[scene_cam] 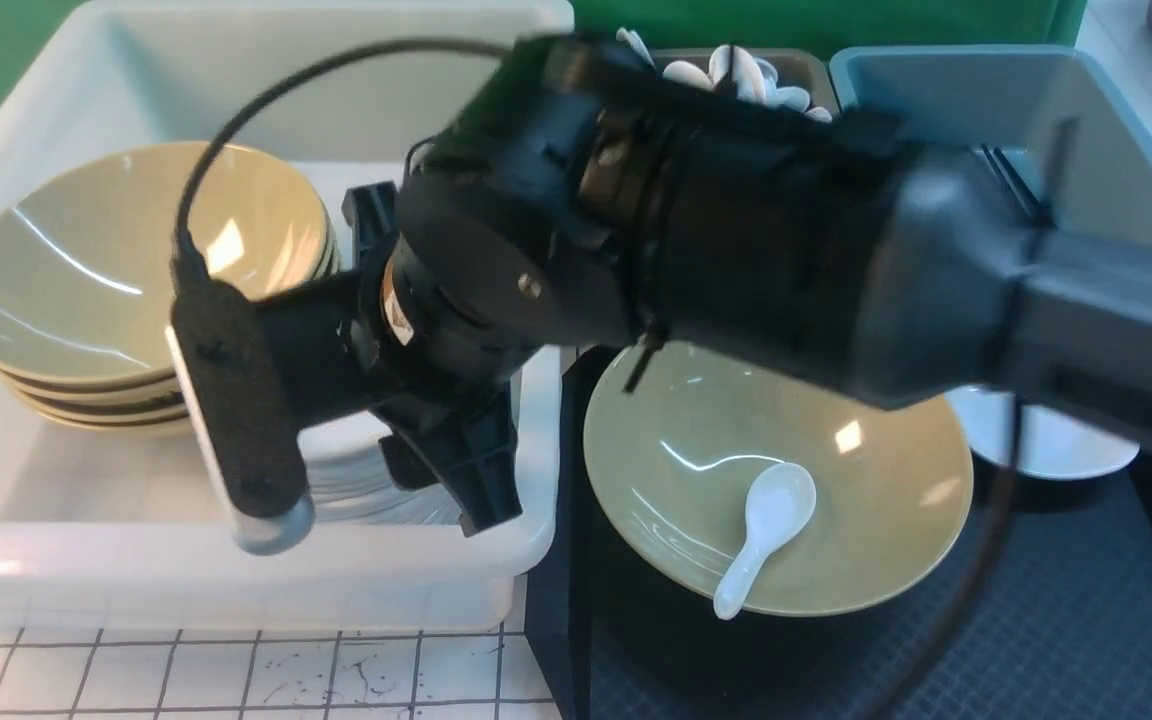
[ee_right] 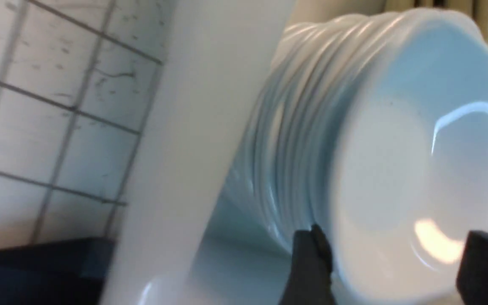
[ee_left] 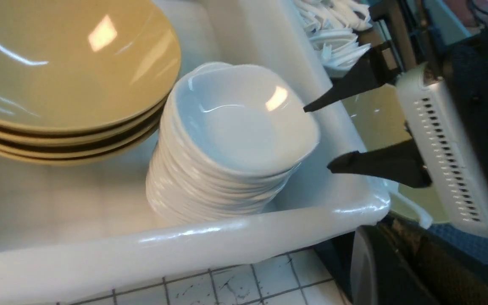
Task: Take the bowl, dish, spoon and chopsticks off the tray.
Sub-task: Use the right arm to put the plate into the large storage box on the left, then use the right arm to grab the plate
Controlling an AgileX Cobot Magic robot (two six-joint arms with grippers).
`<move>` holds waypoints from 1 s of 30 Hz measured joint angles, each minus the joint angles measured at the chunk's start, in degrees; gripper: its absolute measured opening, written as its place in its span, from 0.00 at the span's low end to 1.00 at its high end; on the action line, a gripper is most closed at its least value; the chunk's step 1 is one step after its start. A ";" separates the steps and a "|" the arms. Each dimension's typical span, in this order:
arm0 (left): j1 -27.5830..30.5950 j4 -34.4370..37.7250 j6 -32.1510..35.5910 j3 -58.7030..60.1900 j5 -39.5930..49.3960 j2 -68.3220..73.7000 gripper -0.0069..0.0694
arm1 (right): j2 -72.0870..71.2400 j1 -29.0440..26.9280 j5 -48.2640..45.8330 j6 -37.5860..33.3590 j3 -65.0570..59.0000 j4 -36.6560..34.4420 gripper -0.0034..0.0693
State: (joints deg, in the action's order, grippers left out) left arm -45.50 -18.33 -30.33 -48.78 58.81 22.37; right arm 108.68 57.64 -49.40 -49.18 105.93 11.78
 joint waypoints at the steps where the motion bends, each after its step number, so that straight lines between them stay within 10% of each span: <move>1: 0.00 0.31 0.13 0.00 -1.26 0.00 0.09 | -1.30 0.50 -2.12 1.13 0.70 0.00 0.70; 9: 0.00 6.41 3.26 -0.07 -10.32 3.09 0.09 | -11.04 -1.80 -17.67 19.66 1.66 2.65 0.64; 19: 0.00 30.98 27.20 -0.07 -16.64 14.81 0.09 | -25.43 -23.26 -17.67 37.59 -27.53 3.93 0.34; 30: 0.00 37.21 32.29 -0.07 -26.20 17.36 0.09 | -23.12 -42.51 14.30 29.71 -52.37 0.98 0.68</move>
State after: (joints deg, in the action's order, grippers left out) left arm -45.50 18.88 1.96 -48.85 32.61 39.74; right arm 85.56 15.13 -35.10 -19.46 53.56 12.77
